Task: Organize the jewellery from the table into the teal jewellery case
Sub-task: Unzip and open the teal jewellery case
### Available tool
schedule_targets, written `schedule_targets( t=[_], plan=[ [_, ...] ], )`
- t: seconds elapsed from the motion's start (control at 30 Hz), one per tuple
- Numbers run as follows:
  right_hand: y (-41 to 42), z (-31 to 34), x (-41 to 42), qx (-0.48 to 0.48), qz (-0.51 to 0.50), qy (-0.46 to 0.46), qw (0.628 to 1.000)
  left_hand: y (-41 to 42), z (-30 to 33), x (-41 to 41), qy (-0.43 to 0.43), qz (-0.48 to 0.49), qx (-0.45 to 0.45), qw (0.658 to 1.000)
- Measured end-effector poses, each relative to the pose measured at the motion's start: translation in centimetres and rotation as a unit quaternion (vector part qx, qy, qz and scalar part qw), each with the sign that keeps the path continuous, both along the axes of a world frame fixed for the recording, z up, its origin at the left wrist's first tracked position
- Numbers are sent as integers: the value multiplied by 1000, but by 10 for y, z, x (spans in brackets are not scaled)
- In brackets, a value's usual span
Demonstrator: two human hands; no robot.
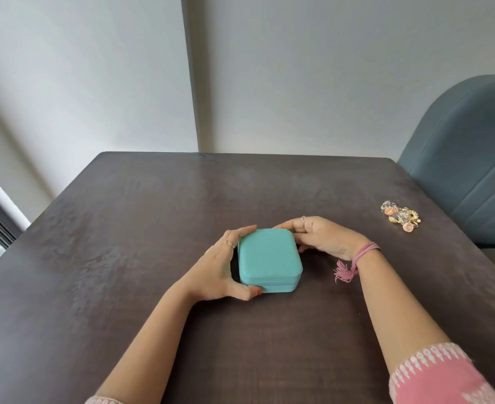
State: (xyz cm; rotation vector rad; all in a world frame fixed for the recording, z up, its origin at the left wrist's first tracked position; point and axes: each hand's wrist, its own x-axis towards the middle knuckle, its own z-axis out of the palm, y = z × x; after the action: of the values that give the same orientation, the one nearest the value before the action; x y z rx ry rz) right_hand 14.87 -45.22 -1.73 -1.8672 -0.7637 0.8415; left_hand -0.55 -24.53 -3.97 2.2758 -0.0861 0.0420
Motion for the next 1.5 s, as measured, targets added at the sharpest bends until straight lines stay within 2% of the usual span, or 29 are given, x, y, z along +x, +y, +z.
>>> schedule_targets(
  t=[0.23,0.5,0.57,0.63,0.73,1.0,1.1,1.3,1.5],
  plan=[
    [9,13,11,-71,54,-54,995,-1,0,0,-2,-2,4,1000],
    [18,15,22,-106,68,-46,991,0,1,0,0,1,6,1000],
    [18,16,19,-121,62,-99,986,0,1,0,1,2,7,1000],
    [16,19,11,-145,54,-189,970,-1,1,0,1,4,6,1000],
    [8,22,-4,-155,18,-291,944,-1,2,-1,0,4,5,1000],
    [-28,16,-67,-183,-79,-391,898,-2,3,-2,1,5,5,1000],
    [-36,10,-104,-193,-119,-403,887,-3,4,-2,-1,7,10,1000],
    [-35,-7,-143,-130,-245,-409,869,-7,2,-6,5,15,25,1000],
    [-25,-15,-158,-113,-286,-398,865,-13,4,-12,11,19,60,998]
  ],
)
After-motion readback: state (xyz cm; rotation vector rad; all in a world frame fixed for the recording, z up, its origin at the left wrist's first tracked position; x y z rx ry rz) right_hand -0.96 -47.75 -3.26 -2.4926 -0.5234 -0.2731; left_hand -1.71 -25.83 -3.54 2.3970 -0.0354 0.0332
